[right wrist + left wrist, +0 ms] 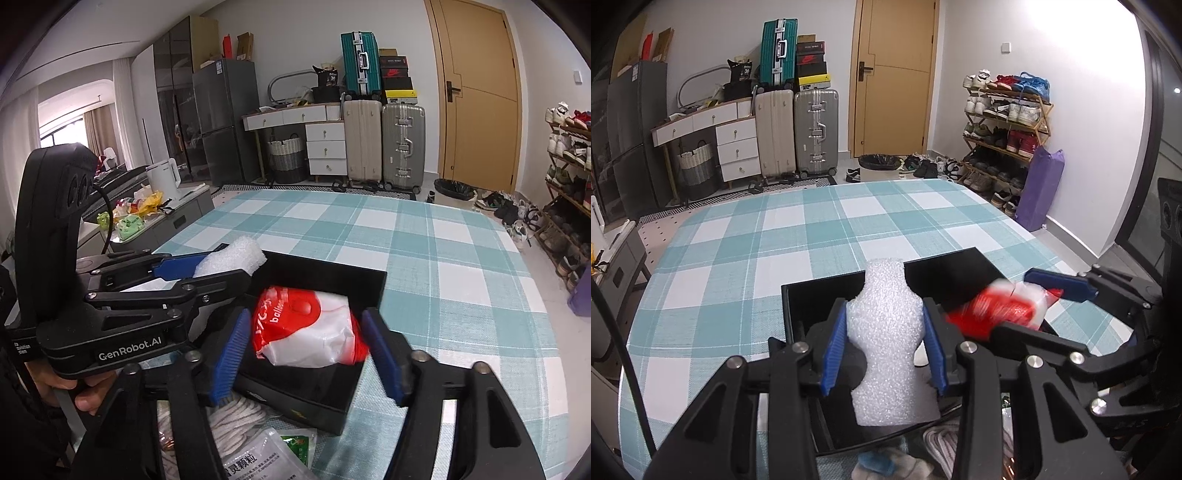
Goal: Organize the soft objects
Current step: 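Open both grippers to release the foam and bag inside the box, then move the left tool toward the bagged cream rope and the right tool toward the bagged white rope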
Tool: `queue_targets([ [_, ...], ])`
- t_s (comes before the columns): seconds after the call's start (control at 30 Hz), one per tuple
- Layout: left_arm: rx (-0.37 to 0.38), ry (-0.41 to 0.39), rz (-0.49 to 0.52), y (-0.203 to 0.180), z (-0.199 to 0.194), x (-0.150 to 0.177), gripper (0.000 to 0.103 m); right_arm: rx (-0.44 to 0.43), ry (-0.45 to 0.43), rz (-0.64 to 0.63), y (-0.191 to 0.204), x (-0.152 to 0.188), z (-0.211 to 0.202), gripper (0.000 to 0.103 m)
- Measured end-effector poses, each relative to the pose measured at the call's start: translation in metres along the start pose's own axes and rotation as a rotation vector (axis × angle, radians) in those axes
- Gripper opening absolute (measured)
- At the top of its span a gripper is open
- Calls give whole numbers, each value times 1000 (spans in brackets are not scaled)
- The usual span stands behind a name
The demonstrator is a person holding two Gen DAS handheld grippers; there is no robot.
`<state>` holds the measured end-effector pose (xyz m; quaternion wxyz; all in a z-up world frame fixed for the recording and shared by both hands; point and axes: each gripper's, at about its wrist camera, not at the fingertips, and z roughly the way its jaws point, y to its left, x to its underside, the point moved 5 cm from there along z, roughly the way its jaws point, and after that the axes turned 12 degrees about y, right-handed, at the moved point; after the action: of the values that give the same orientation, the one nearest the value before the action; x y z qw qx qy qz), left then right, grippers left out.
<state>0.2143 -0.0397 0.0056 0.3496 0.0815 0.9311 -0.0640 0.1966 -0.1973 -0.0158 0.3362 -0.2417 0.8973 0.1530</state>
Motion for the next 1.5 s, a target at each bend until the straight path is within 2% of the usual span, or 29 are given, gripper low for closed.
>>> queue_targets([
  [0.03,0,0,2,0,-1,0,47,3,-4,-2,-1,0,-2,74],
  [0.07,0,-4,1,0,-2,1,60,6,-9,-1,-1,1,-5,78],
  [0.1,-2,-11,-3,0,-5,1,64,6,-16,-1,-2,2,-7,83],
  [0.17,2,-19,-3,0,-11,2,68,16,-29,4,-4,3,-14,88],
  [0.2,2,-15,-2,0,-13,3,81,18,-30,9,-4,4,-16,92],
  [0.27,-24,-29,-11,1,-20,5,99,18,-35,20,-7,7,-23,97],
  [0.3,-40,-47,-16,2,-25,6,103,19,-39,25,-7,9,-27,100],
  [0.53,-62,-51,-27,8,-44,20,103,5,-31,49,-5,23,-42,102],
  [0.93,-113,-30,-57,24,-73,67,103,4,-16,39,11,45,-54,102],
  [1.23,-119,-6,-70,29,-74,97,103,12,-1,36,23,57,-55,102],
  [1.5,-120,17,-64,27,-68,110,103,17,14,29,30,63,-55,102],
])
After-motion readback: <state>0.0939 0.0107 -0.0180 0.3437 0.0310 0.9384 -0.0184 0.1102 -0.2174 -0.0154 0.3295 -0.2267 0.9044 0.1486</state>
